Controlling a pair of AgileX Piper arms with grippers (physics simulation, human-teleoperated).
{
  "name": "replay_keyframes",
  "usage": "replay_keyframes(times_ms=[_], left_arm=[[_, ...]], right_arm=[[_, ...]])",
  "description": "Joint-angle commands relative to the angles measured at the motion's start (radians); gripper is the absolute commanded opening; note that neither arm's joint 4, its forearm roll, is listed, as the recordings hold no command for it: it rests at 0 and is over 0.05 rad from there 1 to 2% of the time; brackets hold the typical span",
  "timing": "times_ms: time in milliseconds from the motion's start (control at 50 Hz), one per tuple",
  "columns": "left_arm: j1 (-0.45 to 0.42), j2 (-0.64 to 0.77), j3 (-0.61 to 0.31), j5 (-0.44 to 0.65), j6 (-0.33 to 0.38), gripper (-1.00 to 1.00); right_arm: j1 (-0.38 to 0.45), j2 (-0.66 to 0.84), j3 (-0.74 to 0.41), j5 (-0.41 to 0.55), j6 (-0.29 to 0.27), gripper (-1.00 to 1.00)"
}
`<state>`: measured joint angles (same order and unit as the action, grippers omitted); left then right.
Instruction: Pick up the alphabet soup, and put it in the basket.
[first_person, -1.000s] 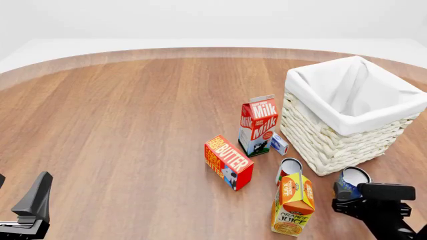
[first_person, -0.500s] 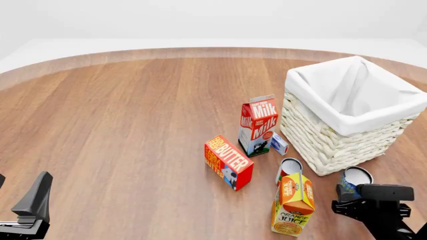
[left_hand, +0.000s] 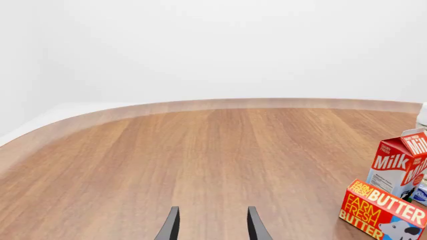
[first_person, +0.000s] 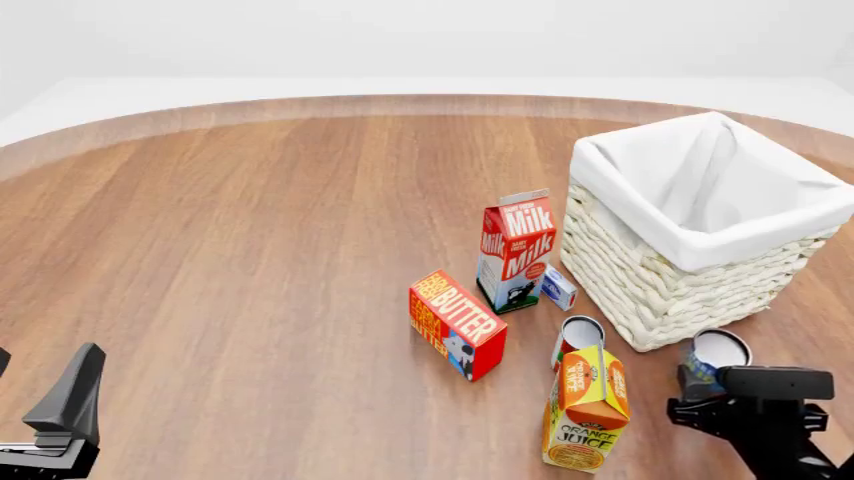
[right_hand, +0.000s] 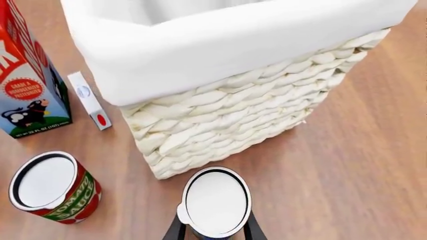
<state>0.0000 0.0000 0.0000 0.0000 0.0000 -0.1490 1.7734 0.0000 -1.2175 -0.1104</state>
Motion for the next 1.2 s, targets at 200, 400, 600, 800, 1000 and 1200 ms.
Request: replay_keyframes(times_ms=[200,400,600,800,1000,1200], left_arm=[[0.0,0.0,0.0,0.0,0.0,1.0],[0.0,0.0,0.0,0.0,0.0,1.0],[0.0,0.0,0.0,0.0,0.0,1.0],[0.0,0.0,0.0,0.0,0.0,1.0],[0.0,0.0,0.0,0.0,0.0,1.0],[0.0,0.0,0.0,0.0,0.0,1.0]], right_arm=[[-0.008,-0.032,0.0,-0.001,0.004,-1.0],[-0.016,-0.107,0.0,0.055,0.0,-1.0],[-0.014,-0.272,0.0,0.206,-0.01,-1.0],[-0.016,-0.368,0.0,0.293,-0.015,-1.0],[-0.019,-0.42,0.0,0.337,-0.018,-1.0],[-0.019,-0.537,0.0,0.438,-0.022,-1.0]])
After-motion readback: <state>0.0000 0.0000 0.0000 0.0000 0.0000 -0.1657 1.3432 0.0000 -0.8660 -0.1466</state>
